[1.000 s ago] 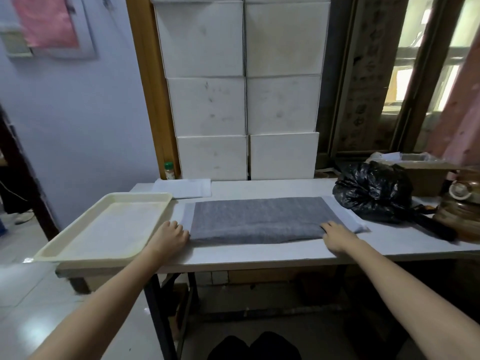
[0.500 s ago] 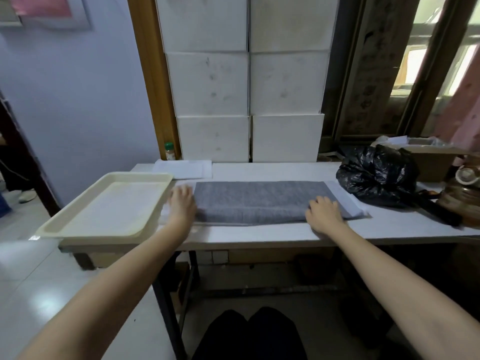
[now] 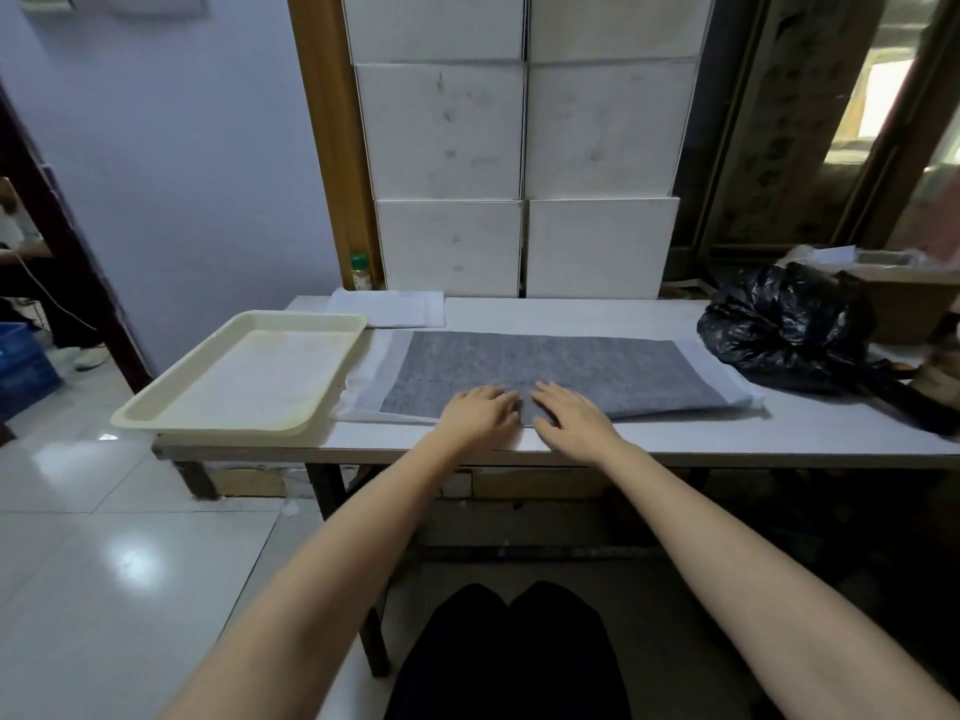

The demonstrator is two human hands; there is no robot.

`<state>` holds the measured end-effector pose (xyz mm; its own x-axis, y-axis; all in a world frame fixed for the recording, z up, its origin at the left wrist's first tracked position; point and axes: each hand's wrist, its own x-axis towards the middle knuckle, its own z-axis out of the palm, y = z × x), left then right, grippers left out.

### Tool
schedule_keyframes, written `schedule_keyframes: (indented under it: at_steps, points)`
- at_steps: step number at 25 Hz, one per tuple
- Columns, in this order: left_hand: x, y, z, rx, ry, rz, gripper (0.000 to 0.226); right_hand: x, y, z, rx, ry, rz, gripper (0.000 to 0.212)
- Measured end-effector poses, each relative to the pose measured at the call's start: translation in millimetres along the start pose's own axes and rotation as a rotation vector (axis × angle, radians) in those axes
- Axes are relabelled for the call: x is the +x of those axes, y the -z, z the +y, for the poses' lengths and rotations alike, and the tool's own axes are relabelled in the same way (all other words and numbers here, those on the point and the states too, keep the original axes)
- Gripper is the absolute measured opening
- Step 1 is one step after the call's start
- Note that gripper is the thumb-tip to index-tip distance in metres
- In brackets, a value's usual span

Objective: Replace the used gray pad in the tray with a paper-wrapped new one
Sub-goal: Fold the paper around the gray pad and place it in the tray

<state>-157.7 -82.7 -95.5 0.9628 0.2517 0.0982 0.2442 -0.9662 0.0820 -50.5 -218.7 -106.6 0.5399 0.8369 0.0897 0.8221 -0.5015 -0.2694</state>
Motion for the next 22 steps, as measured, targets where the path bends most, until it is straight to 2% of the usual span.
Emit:
schedule_keyframes:
  at_steps: [2,6,9,11,15,17,20,22]
  points:
    - [-0.5,7.1,-23.3,0.040,-0.126,-0.073,0.048,-3.9,5.8,14.0,-0.005,0.042,-0.031,0.050]
    - [-3.2,7.8,-45.3,0.248,-0.223,-0.112,0.039,-7.1,7.8,30.1,0.043,0.071,-0.039,0.045]
    - [-2.5,8.9,-38.0,0.430,-0.349,0.041,0.026,-2.8,12.8,24.3,-0.148,0.236,0.084,0.036]
    - [-4.1,12.1,-35.6,0.530,-0.383,0.097,0.037,1.5,17.5,21.2,-0.249,0.278,0.124,0.030]
    - [-4.0,18.4,-35.2,0.531,-0.416,0.154,0.049,10.3,18.4,25.4,-0.411,0.309,0.147,0.020]
    - [-4.0,19.4,-34.2,0.511,-0.410,0.173,0.050,12.3,17.8,28.5,-0.448,0.295,0.165,0.016]
    - [-3.1,15.4,-35.1,0.458,-0.369,0.118,0.049,10.0,16.9,29.2,-0.500,0.278,0.173,0.013]
    - [-2.1,13.8,-34.9,0.453,-0.339,0.134,0.047,8.2,18.0,28.2,-0.549,0.260,0.185,0.018]
